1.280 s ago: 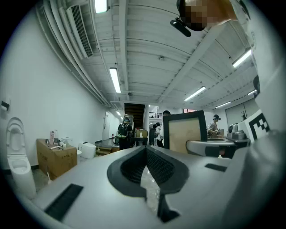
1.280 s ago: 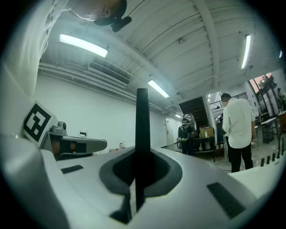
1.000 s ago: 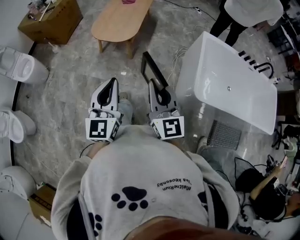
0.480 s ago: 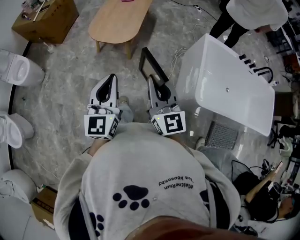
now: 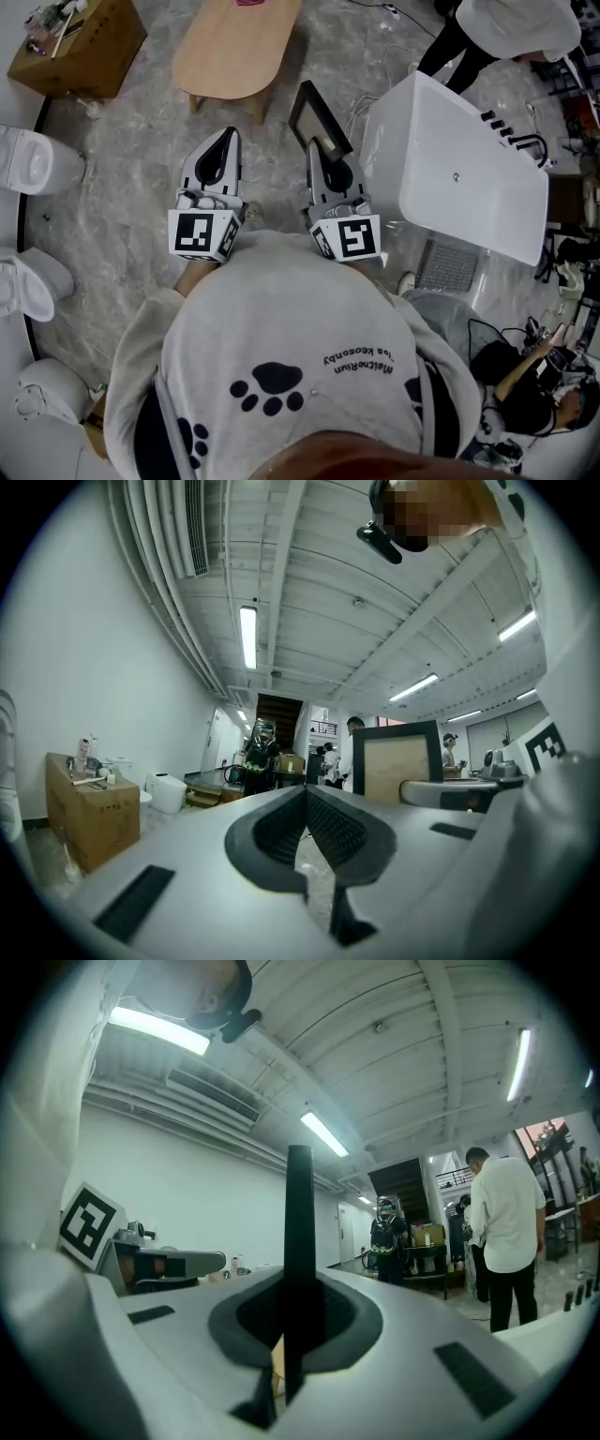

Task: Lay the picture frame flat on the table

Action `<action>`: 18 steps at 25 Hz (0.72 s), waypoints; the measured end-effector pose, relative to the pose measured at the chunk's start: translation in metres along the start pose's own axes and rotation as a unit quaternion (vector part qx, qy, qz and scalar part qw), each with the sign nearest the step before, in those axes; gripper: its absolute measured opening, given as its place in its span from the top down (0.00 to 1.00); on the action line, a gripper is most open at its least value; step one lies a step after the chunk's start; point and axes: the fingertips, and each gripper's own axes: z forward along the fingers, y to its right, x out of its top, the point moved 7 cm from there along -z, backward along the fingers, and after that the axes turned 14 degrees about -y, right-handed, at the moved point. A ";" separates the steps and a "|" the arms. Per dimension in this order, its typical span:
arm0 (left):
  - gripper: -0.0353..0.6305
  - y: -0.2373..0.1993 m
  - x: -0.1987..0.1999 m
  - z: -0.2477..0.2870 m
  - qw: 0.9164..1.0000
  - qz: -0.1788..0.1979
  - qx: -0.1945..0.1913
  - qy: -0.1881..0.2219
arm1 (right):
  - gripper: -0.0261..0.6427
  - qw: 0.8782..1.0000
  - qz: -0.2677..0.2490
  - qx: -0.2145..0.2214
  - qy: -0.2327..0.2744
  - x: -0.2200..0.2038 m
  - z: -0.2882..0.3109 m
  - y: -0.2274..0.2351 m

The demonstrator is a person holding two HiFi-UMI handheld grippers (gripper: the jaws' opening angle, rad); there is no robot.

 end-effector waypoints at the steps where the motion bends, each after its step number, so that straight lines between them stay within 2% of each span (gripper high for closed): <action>1: 0.93 -0.005 0.000 0.005 1.000 0.000 -0.004 0.000 | 0.93 1.000 0.000 -0.008 0.000 0.000 0.004 0.001; 7: 0.93 -0.026 -0.005 0.028 1.000 -0.005 -0.012 -0.011 | 0.93 1.000 0.001 -0.029 -0.011 -0.005 0.027 0.007; 18: 0.93 -0.042 -0.016 0.037 0.999 -0.028 -0.009 -0.030 | 0.93 1.000 0.000 -0.012 -0.028 -0.003 0.052 0.007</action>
